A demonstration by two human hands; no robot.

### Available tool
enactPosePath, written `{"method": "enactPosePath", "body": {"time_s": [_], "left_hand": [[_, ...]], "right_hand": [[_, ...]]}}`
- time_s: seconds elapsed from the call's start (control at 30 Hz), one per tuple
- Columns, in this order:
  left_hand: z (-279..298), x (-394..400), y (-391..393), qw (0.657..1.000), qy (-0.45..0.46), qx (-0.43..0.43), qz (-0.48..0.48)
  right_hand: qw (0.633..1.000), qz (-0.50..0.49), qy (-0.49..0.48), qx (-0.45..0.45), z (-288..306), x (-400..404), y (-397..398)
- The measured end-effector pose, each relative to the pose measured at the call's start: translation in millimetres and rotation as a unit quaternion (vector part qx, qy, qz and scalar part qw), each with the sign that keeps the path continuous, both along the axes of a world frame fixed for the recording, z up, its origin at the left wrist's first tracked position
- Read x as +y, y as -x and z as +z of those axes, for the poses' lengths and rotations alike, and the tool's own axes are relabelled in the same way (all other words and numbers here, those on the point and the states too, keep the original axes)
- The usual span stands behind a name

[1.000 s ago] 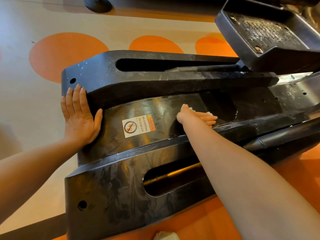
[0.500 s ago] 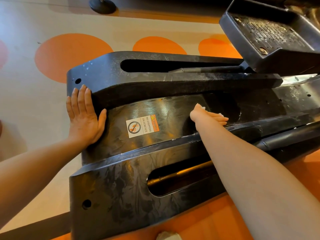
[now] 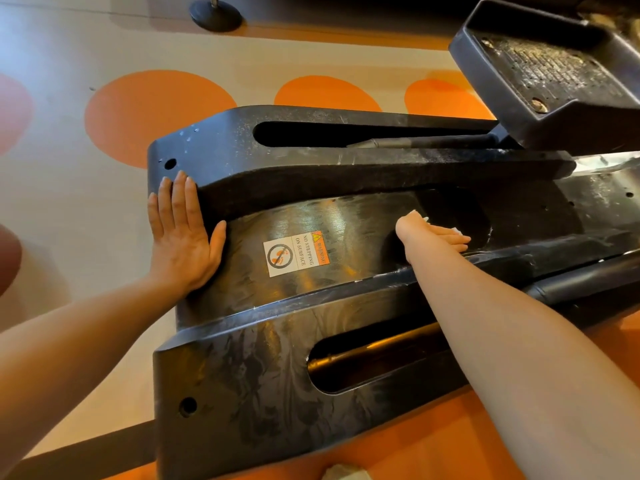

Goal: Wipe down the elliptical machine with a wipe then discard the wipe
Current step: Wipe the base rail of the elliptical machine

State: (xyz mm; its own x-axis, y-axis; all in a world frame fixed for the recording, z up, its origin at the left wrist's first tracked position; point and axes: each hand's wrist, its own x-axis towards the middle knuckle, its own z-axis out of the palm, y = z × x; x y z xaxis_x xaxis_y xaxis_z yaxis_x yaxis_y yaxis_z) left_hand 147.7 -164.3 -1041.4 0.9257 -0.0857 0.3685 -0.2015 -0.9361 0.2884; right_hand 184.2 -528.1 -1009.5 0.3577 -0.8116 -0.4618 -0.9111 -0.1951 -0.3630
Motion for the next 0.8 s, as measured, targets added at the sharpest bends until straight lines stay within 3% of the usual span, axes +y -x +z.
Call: {"method": "enactPosePath", "body": {"time_s": [0.1,0.4,0.7,0.8], "left_hand": [[0.9,1.5,1.2,1.000,-0.017,0.003,-0.006],[1.0,1.8,-2.6,0.999,-0.023,-0.006,-0.030],[2.9,1.6,-1.2,0.999,-0.028,0.002,-0.028],[2.5,1.6,-0.8,0.999,-0.028,0.004,-0.027]], "right_hand": [[0.998,-0.039,0.038,0.025,44.4,10.4,17.0],[0.998,0.032,0.036,0.049,43.2,32.5,20.8],[0.999,-0.014,0.034,0.010,40.1,-1.5,10.9],[0.999,-0.019,0.027,0.006,-5.5,-45.4,-11.2]]}}
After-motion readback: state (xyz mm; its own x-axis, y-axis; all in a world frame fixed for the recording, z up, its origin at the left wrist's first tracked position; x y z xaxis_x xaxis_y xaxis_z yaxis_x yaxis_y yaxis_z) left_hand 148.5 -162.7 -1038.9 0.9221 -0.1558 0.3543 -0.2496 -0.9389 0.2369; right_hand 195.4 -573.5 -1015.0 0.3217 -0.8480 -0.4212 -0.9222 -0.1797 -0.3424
